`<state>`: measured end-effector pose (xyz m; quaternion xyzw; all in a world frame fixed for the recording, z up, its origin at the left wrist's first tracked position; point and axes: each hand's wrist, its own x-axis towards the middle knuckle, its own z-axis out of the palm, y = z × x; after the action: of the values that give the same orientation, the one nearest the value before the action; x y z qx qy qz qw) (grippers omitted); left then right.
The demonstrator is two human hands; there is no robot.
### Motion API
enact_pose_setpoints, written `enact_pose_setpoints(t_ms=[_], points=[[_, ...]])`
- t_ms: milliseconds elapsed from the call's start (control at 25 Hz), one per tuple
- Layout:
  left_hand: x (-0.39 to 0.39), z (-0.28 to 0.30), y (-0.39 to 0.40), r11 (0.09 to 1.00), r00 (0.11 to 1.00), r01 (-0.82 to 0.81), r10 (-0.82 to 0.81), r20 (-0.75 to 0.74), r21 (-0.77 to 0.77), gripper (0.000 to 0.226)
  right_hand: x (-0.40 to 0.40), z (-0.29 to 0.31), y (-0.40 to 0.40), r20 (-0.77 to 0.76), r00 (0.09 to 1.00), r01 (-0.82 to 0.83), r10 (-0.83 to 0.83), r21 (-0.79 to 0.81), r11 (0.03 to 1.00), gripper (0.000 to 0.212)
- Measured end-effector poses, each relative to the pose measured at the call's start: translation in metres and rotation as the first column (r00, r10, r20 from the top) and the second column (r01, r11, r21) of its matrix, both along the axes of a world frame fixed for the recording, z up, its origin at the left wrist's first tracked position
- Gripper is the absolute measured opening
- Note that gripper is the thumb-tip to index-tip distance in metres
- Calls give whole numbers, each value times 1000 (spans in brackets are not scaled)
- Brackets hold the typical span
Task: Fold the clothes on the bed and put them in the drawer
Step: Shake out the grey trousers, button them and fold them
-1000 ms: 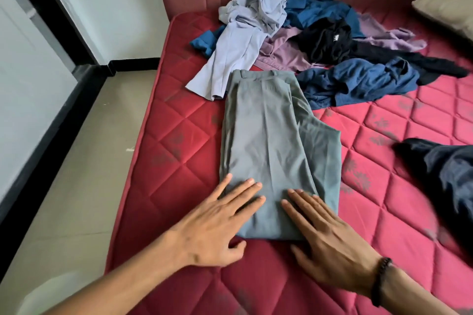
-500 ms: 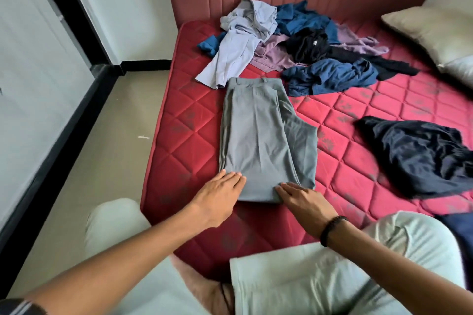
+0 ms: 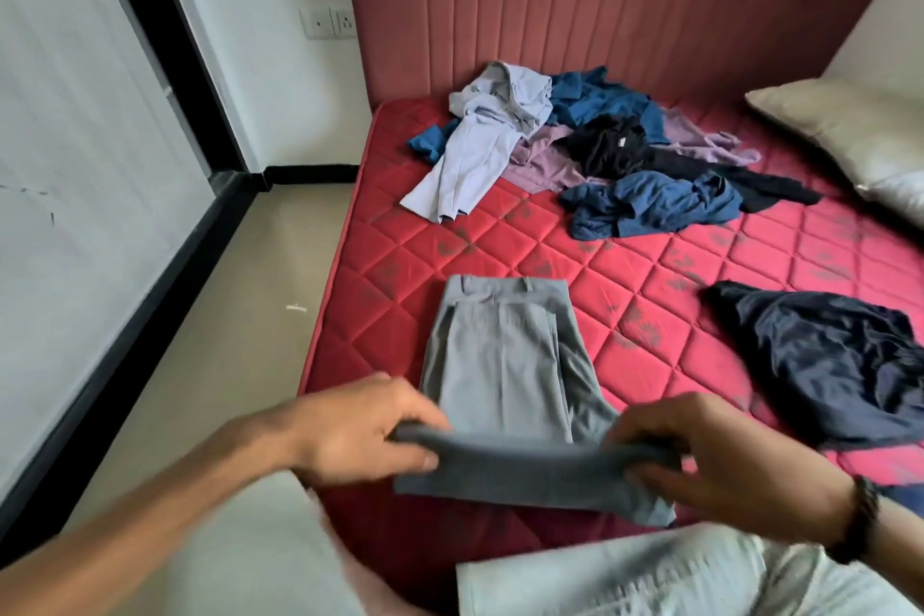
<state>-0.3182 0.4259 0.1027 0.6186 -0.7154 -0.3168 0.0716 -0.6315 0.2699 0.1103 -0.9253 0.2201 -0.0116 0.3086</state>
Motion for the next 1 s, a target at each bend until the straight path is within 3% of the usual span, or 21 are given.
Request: enact_pose_setpoints(t_ms=[160, 280, 400, 600, 680, 760, 800, 880, 1000], points=[[44, -18, -71, 908, 904, -390, 346, -251, -156, 6, 45, -16, -78, 246, 940, 261, -235, -77, 962, 26], [68, -54, -131, 779, 798, -590, 523, -298, -214, 8, 92, -42, -131, 316, 862, 439, -395, -80, 895, 22], [87, -93, -185, 678, 708, -700, 616, -345, -226, 16, 133, -83, -183, 316, 799, 546, -511, -28, 837, 19], [107, -145, -244, 564, 582, -810, 739, -339, -162, 22, 168, -141, -242, 165, 760, 639, -628, -10, 770, 15], [99, -151, -249, 571, 641, -751, 752, -156, -333, 27, 177, -148, -243, 145, 758, 649, -636, -67, 758, 21], [68, -157, -242, 629, 751, -446, 650, 116, -637, 36, 184, -161, -219, 147, 818, 572, -556, -316, 757, 48], [45, -161, -235, 653, 796, -299, 573, 195, -696, 41, 187, -169, -197, 139, 857, 504, -495, -422, 753, 56], [11, -177, -221, 731, 825, -219, 492, 277, -646, 52, 189, -188, -159, 51, 908, 388, -417, -483, 785, 62], [12, -217, -214, 784, 794, -274, 511, 329, -557, 62, 184, -217, -146, -31, 905, 352, -425, -508, 786, 63]])
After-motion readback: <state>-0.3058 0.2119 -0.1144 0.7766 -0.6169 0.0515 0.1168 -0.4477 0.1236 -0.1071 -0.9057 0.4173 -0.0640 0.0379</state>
